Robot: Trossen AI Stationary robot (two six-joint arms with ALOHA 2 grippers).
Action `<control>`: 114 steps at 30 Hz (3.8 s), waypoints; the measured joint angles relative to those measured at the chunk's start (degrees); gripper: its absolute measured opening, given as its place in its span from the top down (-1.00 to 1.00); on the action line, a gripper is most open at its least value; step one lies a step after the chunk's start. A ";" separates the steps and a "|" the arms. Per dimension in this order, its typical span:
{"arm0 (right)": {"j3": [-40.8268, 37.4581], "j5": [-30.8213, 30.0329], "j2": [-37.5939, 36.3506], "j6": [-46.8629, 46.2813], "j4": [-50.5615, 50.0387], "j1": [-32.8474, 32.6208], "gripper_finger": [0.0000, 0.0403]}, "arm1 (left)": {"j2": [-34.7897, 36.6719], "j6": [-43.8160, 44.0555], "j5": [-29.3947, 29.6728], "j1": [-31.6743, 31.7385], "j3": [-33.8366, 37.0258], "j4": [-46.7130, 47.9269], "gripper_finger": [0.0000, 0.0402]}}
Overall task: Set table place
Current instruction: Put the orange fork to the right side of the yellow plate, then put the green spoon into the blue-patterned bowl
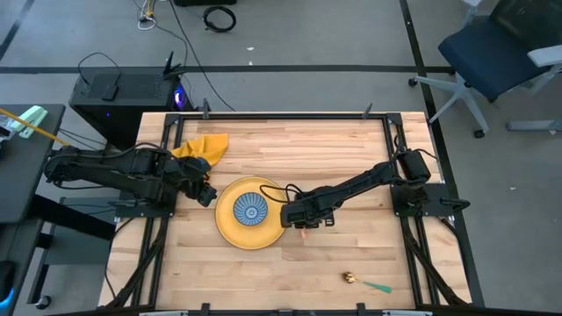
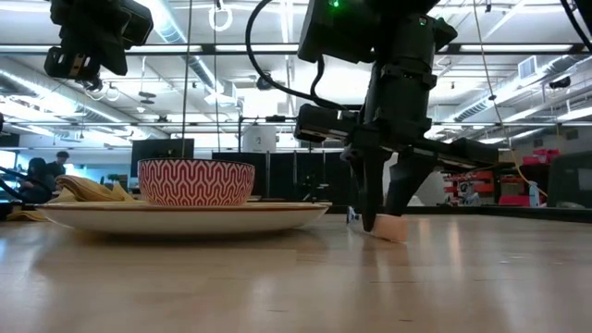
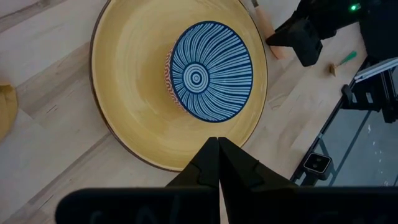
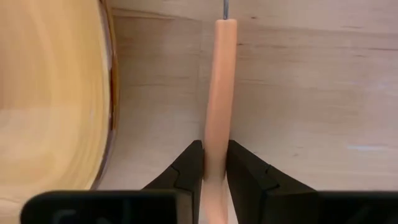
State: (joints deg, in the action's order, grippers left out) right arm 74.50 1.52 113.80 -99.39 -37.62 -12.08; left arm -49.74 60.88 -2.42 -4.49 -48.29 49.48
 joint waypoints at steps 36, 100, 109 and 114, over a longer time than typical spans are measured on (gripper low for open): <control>0.02 -6.30 -4.30 3.63 0.01 -2.32 0.44 | 0.00 0.00 0.00 0.00 -0.01 -0.13 0.95; -11.99 -7.02 -8.37 12.59 9.05 1.49 1.00 | 0.00 0.00 0.00 0.00 -0.02 -2.94 0.95; -11.98 -7.00 -8.37 12.57 10.30 1.95 1.00 | -0.02 0.00 0.00 0.02 -0.02 -3.18 0.95; -11.98 -6.99 -8.37 13.30 10.43 2.19 1.00 | -0.01 0.00 0.00 0.01 -0.02 -3.21 0.95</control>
State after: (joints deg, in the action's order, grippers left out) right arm 62.52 -5.48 105.43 -86.09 -27.20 -9.89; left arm -49.74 60.89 -2.42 -4.48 -48.31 46.27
